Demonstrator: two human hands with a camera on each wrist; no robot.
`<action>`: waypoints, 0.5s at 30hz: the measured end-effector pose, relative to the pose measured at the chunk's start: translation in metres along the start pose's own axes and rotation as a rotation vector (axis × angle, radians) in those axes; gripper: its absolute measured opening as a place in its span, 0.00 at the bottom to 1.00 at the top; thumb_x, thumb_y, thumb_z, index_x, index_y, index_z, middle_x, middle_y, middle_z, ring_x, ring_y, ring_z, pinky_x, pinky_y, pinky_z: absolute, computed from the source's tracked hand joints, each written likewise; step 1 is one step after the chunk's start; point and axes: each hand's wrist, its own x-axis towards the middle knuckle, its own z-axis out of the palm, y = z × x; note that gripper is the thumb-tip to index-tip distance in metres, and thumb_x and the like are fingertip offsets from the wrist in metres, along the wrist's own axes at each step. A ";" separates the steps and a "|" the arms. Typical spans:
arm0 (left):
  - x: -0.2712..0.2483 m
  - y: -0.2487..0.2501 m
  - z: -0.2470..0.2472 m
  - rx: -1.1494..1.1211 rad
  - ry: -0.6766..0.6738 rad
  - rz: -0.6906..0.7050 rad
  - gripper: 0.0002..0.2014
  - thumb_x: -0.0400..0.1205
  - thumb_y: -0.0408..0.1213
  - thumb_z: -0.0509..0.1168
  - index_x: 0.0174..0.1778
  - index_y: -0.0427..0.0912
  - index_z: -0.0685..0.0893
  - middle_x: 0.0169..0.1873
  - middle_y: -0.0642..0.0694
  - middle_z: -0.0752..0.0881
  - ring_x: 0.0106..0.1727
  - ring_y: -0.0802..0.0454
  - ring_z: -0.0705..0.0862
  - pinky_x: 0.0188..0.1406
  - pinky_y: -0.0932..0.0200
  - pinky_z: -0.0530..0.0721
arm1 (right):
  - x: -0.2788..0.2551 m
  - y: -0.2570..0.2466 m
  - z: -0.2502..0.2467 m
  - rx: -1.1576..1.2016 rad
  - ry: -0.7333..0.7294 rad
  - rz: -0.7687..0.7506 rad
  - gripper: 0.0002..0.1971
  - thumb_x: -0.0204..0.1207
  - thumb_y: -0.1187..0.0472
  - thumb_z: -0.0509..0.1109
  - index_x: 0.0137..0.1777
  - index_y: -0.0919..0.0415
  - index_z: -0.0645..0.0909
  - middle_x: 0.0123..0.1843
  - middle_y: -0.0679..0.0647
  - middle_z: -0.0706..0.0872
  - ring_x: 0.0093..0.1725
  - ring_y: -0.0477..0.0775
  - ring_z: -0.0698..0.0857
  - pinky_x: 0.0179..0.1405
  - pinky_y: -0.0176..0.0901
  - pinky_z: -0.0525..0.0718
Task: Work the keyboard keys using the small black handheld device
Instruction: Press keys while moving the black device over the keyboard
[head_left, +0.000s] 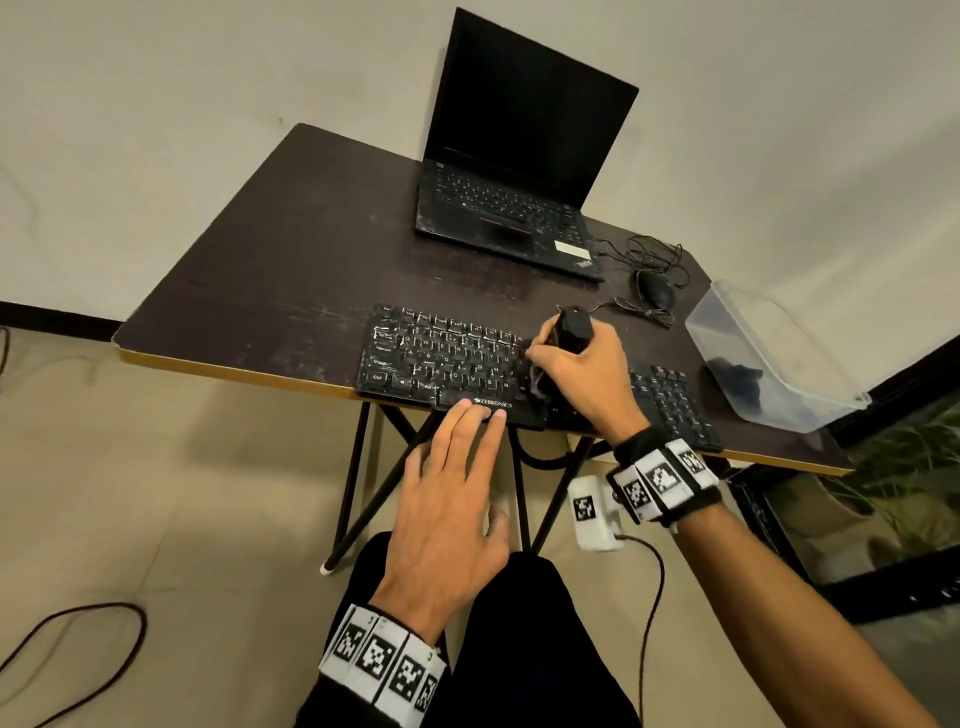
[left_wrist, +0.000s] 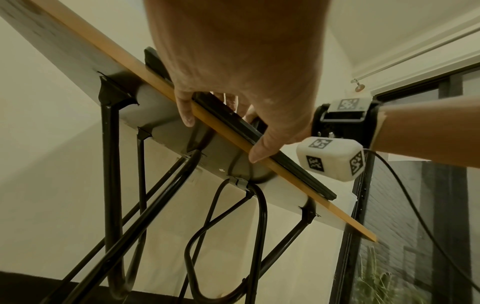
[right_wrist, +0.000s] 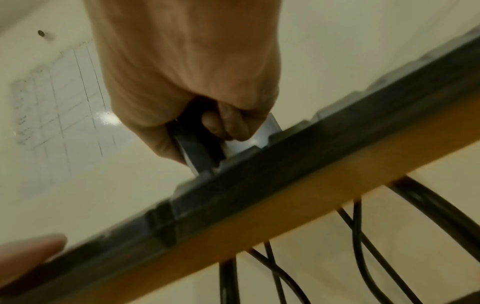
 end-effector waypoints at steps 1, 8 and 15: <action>-0.001 0.000 0.000 -0.006 0.001 0.001 0.49 0.75 0.45 0.74 0.93 0.45 0.60 0.91 0.46 0.60 0.94 0.48 0.54 0.78 0.36 0.79 | 0.004 0.001 -0.003 -0.041 0.020 0.002 0.03 0.70 0.63 0.78 0.40 0.54 0.87 0.40 0.53 0.94 0.41 0.51 0.92 0.51 0.55 0.92; 0.001 0.000 0.000 -0.014 -0.004 -0.007 0.49 0.74 0.44 0.73 0.93 0.45 0.60 0.91 0.46 0.59 0.95 0.49 0.52 0.78 0.38 0.80 | -0.022 0.005 -0.001 0.068 -0.029 -0.011 0.04 0.70 0.63 0.76 0.40 0.53 0.86 0.39 0.58 0.93 0.41 0.68 0.93 0.48 0.72 0.93; 0.000 0.000 0.000 -0.030 0.012 0.000 0.50 0.74 0.44 0.74 0.92 0.44 0.61 0.91 0.47 0.59 0.94 0.49 0.54 0.77 0.38 0.81 | -0.042 -0.001 0.005 0.052 -0.123 -0.084 0.04 0.69 0.61 0.76 0.40 0.51 0.86 0.40 0.56 0.93 0.41 0.64 0.92 0.47 0.69 0.94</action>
